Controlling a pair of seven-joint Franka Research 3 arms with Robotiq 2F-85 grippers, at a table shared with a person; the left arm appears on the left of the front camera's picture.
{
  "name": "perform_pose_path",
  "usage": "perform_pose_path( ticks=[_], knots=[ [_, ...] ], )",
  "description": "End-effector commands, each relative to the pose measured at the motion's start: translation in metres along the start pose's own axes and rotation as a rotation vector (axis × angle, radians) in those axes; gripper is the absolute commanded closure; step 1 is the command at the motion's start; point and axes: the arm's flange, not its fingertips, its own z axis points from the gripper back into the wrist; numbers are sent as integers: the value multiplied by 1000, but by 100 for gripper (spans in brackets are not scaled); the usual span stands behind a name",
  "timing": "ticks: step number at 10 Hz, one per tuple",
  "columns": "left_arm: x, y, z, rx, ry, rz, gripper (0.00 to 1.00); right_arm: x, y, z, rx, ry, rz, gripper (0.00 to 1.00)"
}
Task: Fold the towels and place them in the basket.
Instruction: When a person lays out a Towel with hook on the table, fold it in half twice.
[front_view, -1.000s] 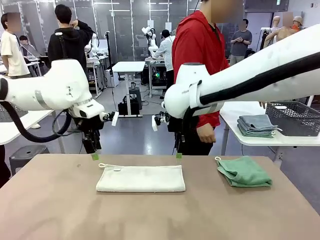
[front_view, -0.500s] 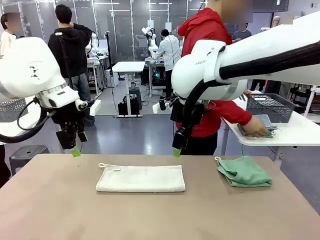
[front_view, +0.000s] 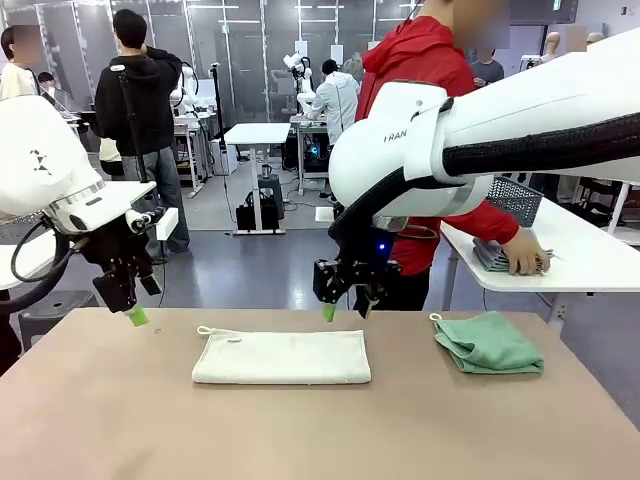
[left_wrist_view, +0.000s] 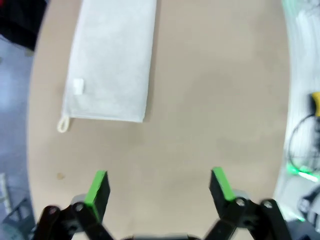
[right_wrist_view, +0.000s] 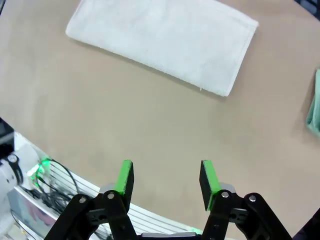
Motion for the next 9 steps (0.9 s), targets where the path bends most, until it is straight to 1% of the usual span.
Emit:
perform_pose_path(
  ticks=[1, 4, 5, 6, 7, 9],
  knots=[
    [-13, -9, 9, -14, -169, -28, 0, 2, -5, 2, 0, -4, 74, 33],
    [-61, -22, 52, -3, -461, -37, 0, 2, -5, 2, 0, -4, 74, 33],
    [-78, -21, 57, 6, -553, -56, 0, 2, -5, 2, 0, -4, 74, 33],
    [-90, -20, 59, 3, -620, -60, 0, 2, -5, 2, 0, -4, 74, 33],
    [-100, -19, 59, 11, -667, -50, 0, 2, -5, 2, 0, -4, 74, 33],
    [-111, -19, 56, 15, -721, -42, 0, 2, -5, 2, 0, -4, 74, 33]
  ],
)
